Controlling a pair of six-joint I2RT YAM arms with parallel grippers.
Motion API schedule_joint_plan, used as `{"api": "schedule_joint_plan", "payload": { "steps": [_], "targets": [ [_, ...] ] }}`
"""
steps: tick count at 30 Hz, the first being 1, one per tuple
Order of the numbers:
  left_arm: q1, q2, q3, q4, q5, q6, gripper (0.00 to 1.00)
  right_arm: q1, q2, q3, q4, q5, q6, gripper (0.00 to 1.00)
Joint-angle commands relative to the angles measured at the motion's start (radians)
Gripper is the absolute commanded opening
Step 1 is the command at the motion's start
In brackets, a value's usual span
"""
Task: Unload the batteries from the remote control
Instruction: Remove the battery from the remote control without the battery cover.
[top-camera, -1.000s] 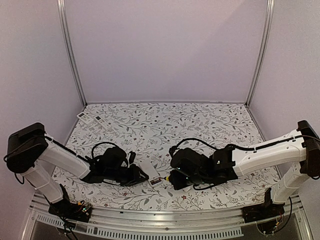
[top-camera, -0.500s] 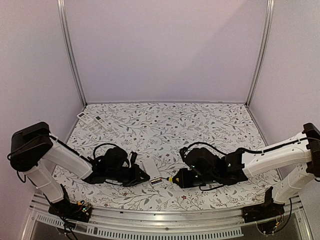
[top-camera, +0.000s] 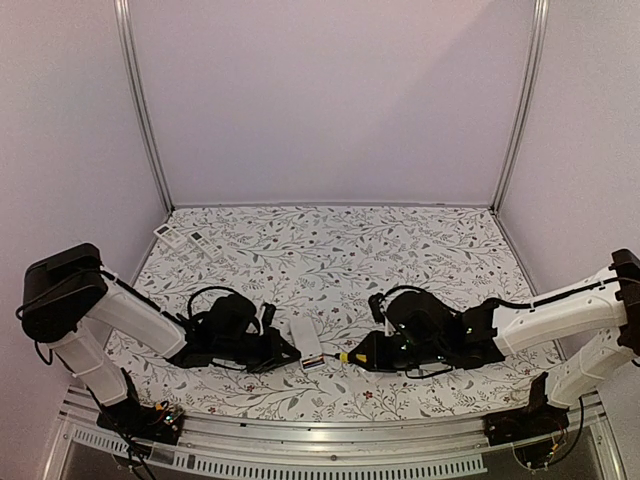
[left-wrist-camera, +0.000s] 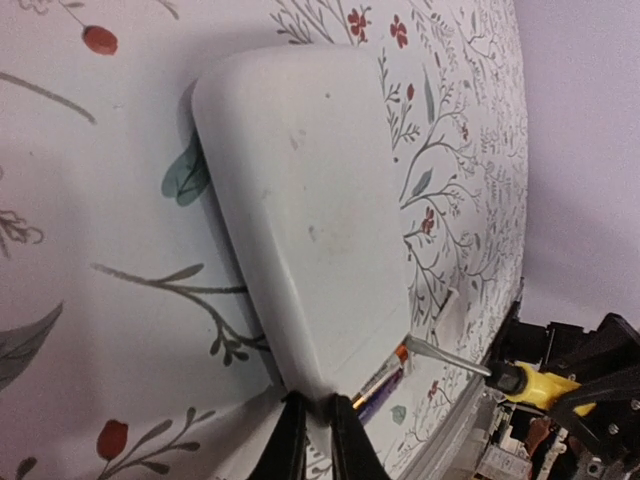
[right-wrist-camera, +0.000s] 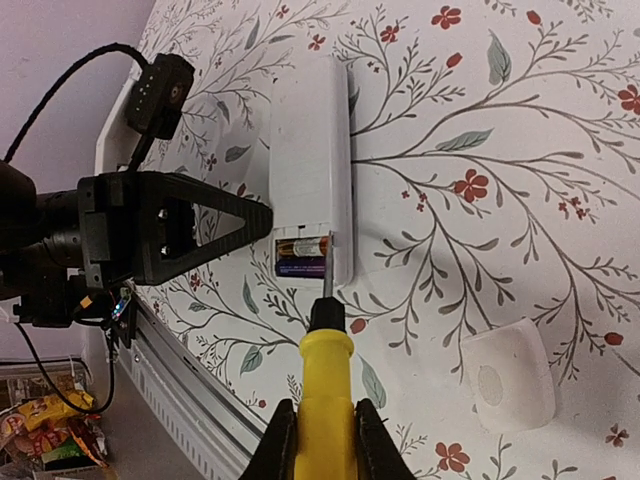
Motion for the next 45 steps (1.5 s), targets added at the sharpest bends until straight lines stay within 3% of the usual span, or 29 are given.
{"api": "schedule_joint_plan", "payload": {
  "steps": [1,16,27,45],
  "targets": [
    [-0.039,0.043,0.019,-0.04,0.013,0.006,0.08,0.01,-0.038,-0.003,0.128,-0.099,-0.009,0.0],
    [-0.041,0.045,0.029,-0.062,0.002,0.008,0.07,0.01,-0.093,-0.017,0.094,-0.04,-0.008,0.0],
    [-0.042,0.051,0.038,-0.066,0.004,0.014,0.07,0.01,-0.124,0.047,-0.225,0.148,-0.024,0.0],
    [-0.042,0.06,0.05,-0.078,0.007,0.017,0.07,0.01,-0.046,0.055,-0.142,0.059,-0.057,0.0]
  ]
}}
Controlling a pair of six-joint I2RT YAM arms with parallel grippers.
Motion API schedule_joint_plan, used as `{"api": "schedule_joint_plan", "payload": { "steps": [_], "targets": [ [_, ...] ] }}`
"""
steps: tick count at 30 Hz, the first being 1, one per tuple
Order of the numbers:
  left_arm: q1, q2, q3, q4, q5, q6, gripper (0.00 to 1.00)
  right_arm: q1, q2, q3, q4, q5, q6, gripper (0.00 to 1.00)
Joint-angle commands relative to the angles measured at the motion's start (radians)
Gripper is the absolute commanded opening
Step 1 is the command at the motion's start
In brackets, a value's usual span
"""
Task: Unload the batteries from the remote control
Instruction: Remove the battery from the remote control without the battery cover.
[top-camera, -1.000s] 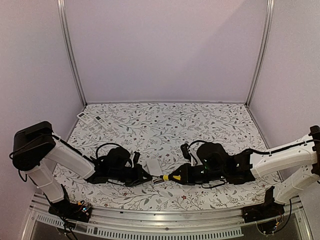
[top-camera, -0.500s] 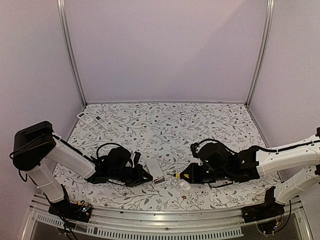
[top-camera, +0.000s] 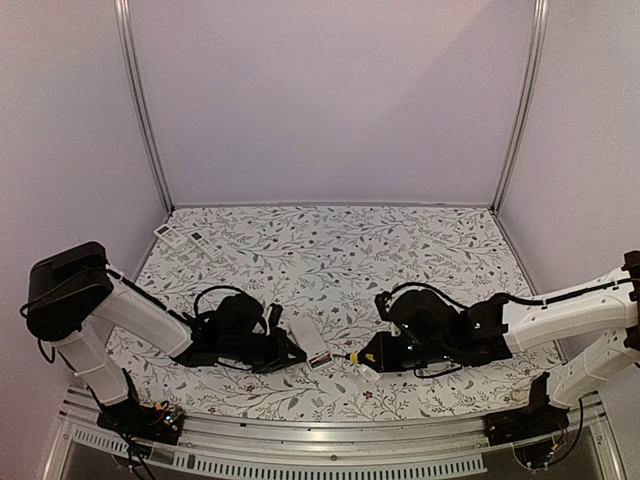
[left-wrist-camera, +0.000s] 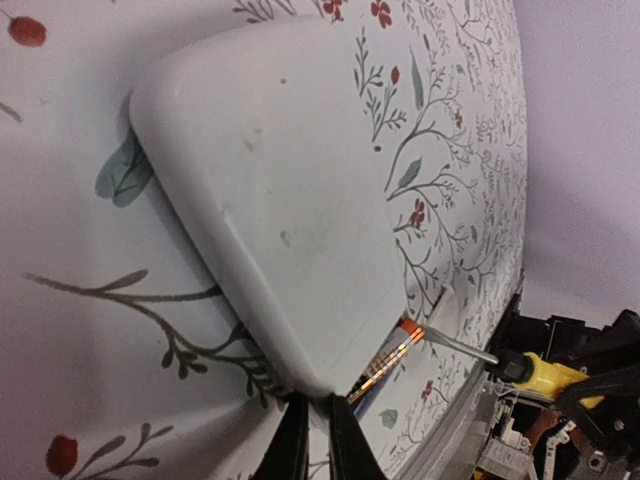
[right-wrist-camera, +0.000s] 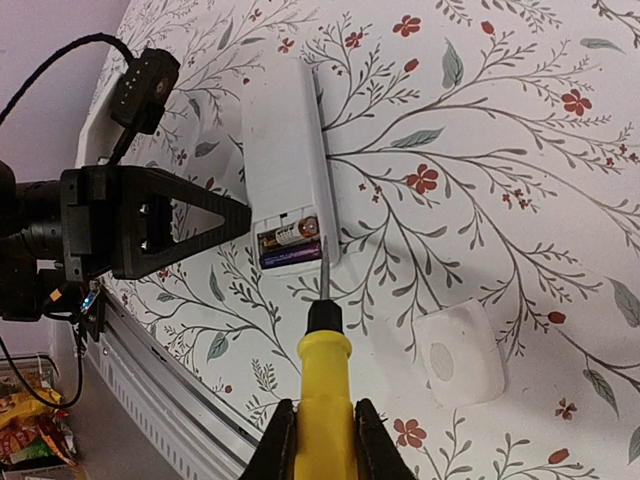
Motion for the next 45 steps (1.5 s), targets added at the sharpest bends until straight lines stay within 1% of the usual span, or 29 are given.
{"api": "schedule_joint_plan", "payload": {
  "steps": [1,10,17,23,31,45],
  "targets": [
    [-0.022,0.029,0.008,-0.062,0.002,0.015,0.07,0.002,0.019,0.026,0.031,-0.013,-0.012,0.0],
    [-0.022,0.029,0.009,-0.065,0.002,0.017,0.07,0.002,0.031,0.031,0.041,-0.015,-0.009,0.0],
    [-0.022,0.028,0.011,-0.064,0.0,0.017,0.06,0.002,-0.029,0.023,0.008,0.002,-0.01,0.0],
    [-0.021,0.022,0.006,-0.065,-0.003,0.017,0.06,0.004,-0.099,-0.027,0.039,-0.013,0.017,0.0],
    [-0.022,0.026,0.007,-0.062,-0.001,0.018,0.05,0.007,-0.062,-0.059,0.101,-0.042,0.04,0.0],
    [-0.022,0.029,0.009,-0.059,0.002,0.017,0.04,0.005,-0.002,-0.049,0.111,-0.026,0.047,0.0]
  ]
}}
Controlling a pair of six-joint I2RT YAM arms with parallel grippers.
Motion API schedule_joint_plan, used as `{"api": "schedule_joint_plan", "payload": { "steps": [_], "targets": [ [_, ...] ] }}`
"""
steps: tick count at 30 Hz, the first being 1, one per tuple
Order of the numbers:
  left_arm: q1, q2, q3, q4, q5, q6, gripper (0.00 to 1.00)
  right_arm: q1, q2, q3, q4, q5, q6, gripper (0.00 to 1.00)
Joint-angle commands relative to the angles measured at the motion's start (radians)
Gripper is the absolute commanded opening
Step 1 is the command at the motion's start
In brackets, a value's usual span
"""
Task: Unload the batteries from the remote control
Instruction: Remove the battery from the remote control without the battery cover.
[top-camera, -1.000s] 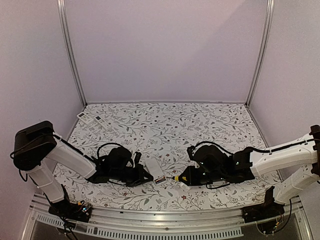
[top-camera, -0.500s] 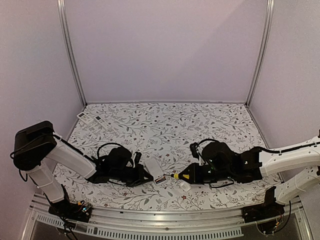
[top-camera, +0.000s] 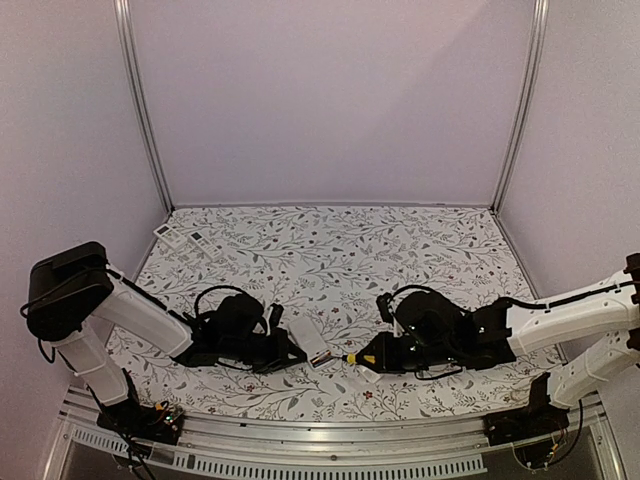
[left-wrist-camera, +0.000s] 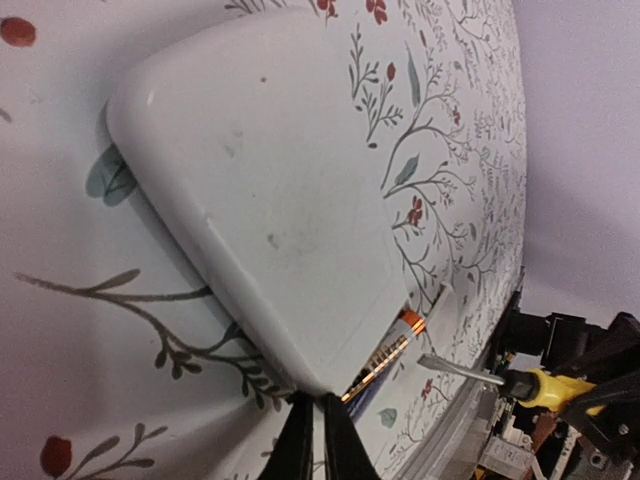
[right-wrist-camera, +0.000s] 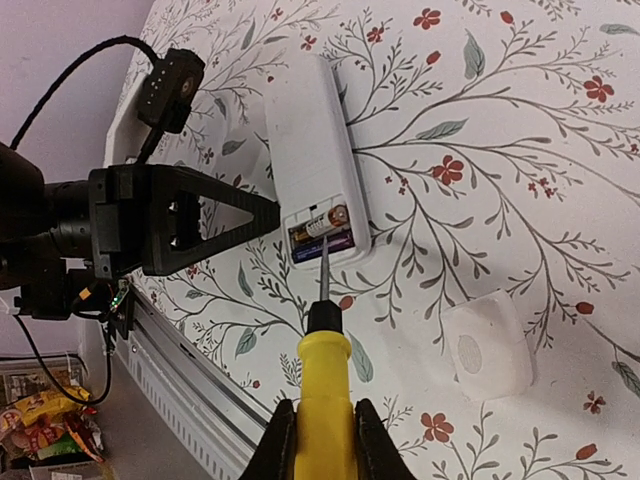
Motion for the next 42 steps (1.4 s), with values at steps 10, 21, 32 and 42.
{"api": "schedule_joint_plan", "payload": {
  "steps": [10,21,32,42],
  "targets": [
    [-0.022,0.029,0.007,-0.059,0.001,0.012,0.04,0.003,0.077,0.019,0.043,0.026,-0.003,0.0],
    [-0.021,0.029,0.005,-0.055,0.001,0.012,0.04,-0.008,0.11,0.011,0.147,0.054,-0.026,0.0],
    [-0.021,0.026,0.0,-0.043,0.0,0.012,0.04,-0.008,0.136,0.012,0.258,-0.033,-0.103,0.0],
    [-0.021,0.025,0.002,-0.032,-0.005,0.008,0.04,0.003,0.144,0.008,0.297,-0.124,-0.154,0.0]
  ]
}}
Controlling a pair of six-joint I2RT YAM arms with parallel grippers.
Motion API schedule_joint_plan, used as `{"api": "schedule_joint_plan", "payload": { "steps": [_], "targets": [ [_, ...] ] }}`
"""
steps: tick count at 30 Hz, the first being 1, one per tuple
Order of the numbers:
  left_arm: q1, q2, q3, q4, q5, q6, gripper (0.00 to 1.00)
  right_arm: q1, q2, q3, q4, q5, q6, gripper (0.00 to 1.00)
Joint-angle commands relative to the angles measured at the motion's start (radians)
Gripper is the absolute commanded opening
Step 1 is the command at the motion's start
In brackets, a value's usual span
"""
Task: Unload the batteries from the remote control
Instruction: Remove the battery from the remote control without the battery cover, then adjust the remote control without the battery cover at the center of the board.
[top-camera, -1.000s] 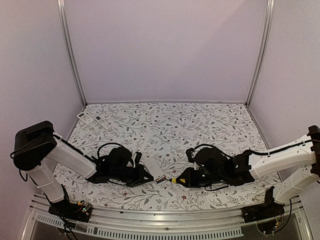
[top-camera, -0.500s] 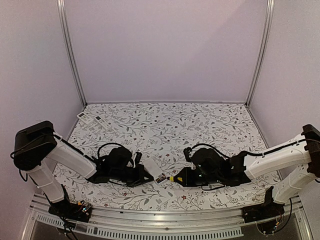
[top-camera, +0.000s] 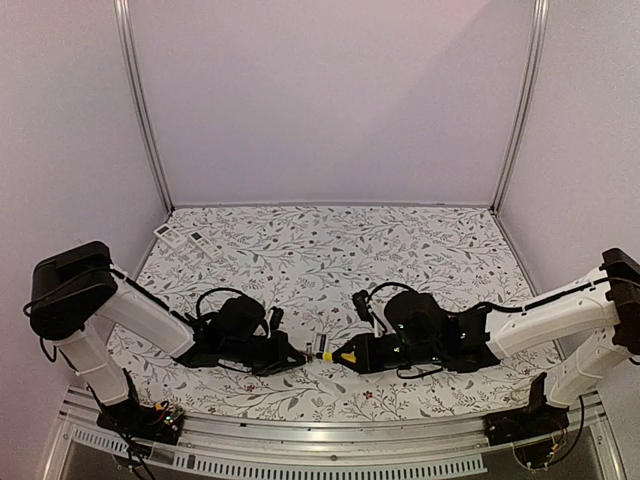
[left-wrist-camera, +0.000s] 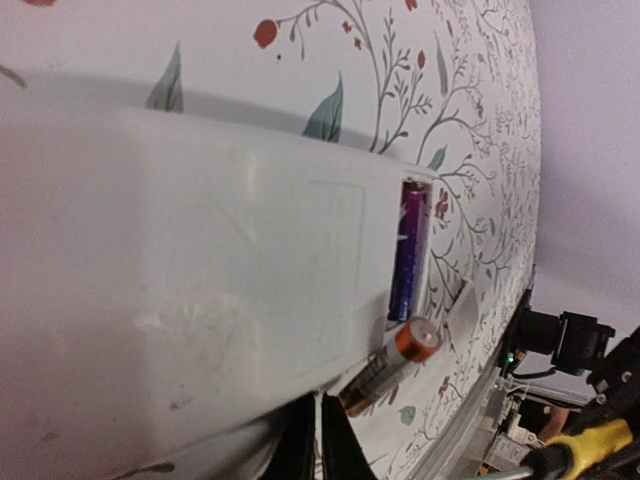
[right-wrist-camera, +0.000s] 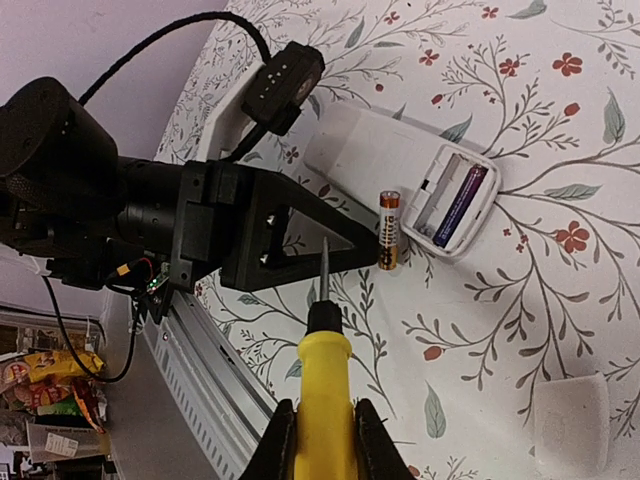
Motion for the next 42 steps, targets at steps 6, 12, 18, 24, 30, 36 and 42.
{"api": "schedule_joint_plan", "payload": {
  "steps": [6,12,18,24,30,36,42],
  "targets": [
    [-0.018,-0.027,-0.024,-0.018,-0.028,0.0,0.05,0.007,-0.006,-0.014,0.026,-0.007,-0.012,0.0],
    [-0.018,-0.182,-0.029,-0.17,-0.105,0.038,0.27,0.007,-0.102,-0.022,-0.043,0.106,0.009,0.0],
    [0.023,-0.319,0.155,-0.503,-0.194,0.298,0.65,0.001,-0.208,-0.031,-0.179,0.23,0.062,0.0],
    [0.132,-0.224,0.302,-0.619,-0.087,0.537,0.76,-0.011,-0.283,-0.078,-0.197,0.263,0.088,0.0],
    [0.174,-0.056,0.41,-0.65,0.018,0.659,0.78,-0.011,-0.298,-0.082,-0.223,0.269,0.109,0.0],
    [0.179,0.062,0.472,-0.65,0.026,0.737,0.79,-0.011,-0.291,-0.074,-0.223,0.266,0.106,0.0],
    [0.186,0.103,0.477,-0.658,0.028,0.75,0.79,-0.011,-0.275,-0.066,-0.223,0.255,0.101,0.0]
  ]
}}
